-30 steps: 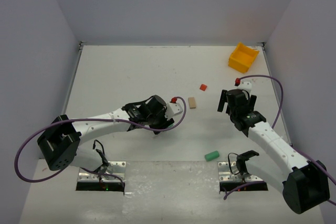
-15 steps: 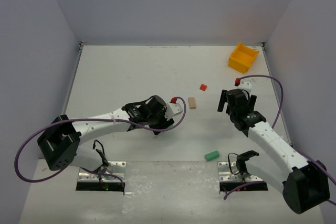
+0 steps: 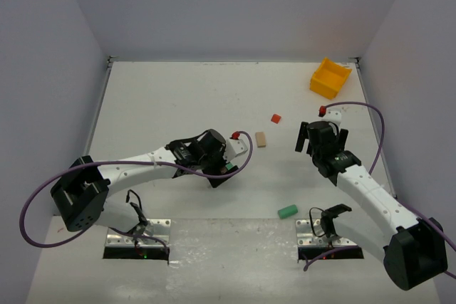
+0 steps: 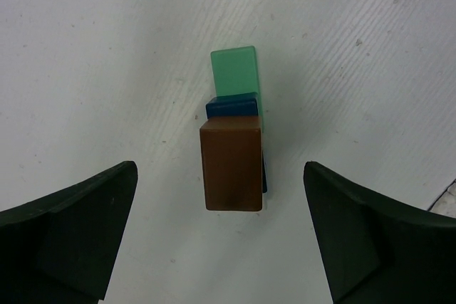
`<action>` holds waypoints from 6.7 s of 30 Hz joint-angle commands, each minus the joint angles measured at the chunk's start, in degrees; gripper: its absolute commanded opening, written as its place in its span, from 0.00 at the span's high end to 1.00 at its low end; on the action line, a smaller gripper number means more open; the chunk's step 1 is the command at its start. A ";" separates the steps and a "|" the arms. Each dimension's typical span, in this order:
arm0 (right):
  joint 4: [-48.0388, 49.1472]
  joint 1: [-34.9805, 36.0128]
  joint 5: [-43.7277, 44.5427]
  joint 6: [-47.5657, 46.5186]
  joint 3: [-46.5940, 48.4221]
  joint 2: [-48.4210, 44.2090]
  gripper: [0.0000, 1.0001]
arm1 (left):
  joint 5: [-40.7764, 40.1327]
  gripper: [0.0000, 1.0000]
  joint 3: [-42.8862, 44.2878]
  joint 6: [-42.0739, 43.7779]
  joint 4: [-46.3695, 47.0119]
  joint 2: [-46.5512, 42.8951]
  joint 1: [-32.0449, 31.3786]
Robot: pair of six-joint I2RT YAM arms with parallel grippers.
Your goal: Build the wood block tower
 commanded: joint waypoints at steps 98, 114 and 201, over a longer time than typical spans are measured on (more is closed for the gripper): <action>-23.87 2.62 -42.20 27.54 -8.77 10.13 0.32 | -24.17 0.00 -14.07 -37.08 50.57 -22.40 17.32; -23.49 2.62 -40.27 28.22 -9.18 9.88 0.58 | -25.59 0.00 -14.51 -37.56 50.39 -22.49 17.25; 75.34 35.26 -44.72 -37.33 -10.52 15.26 1.00 | -28.53 0.00 -15.15 -45.58 31.26 -32.69 17.29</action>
